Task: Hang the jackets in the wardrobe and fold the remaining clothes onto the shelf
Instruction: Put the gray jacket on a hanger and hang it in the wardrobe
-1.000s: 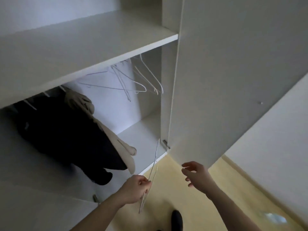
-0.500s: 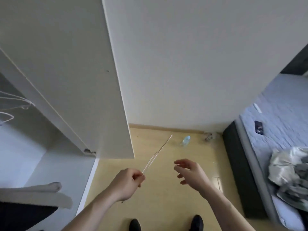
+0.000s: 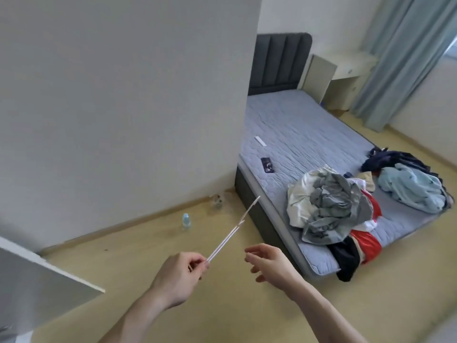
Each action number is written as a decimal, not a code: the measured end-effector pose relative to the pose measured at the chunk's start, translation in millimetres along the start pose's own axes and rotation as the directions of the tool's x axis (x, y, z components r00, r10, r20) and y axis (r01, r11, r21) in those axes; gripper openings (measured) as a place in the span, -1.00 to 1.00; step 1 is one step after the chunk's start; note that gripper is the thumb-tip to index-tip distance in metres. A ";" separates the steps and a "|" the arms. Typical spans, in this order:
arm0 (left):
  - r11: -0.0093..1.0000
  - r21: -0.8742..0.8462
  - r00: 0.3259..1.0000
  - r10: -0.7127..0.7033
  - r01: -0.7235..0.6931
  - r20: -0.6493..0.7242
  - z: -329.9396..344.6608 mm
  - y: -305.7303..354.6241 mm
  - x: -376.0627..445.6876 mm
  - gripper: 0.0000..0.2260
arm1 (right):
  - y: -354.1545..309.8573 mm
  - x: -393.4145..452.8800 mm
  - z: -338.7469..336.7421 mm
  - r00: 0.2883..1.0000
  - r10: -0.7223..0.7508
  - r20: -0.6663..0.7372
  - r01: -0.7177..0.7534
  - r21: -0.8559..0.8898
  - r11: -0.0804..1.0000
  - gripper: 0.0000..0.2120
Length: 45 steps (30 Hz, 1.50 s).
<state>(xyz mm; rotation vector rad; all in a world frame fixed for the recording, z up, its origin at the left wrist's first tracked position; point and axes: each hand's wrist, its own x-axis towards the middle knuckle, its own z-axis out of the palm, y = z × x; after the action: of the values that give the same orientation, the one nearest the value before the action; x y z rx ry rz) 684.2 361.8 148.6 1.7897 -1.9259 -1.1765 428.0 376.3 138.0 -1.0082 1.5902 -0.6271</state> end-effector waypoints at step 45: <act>0.899 0.397 0.782 -0.110 -0.185 0.613 519.4 504.0 618.1 -0.93 | 210.7 246.2 -728.2 0.714 0.481 -0.509 -0.152 0.558 0.816 -0.88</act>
<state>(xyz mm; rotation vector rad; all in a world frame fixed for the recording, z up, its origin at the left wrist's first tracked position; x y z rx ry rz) -151.2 -56.6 -33.0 1.6555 -2.7906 -1.5664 -339.4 189.3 30.8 -0.0943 1.9891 -1.1210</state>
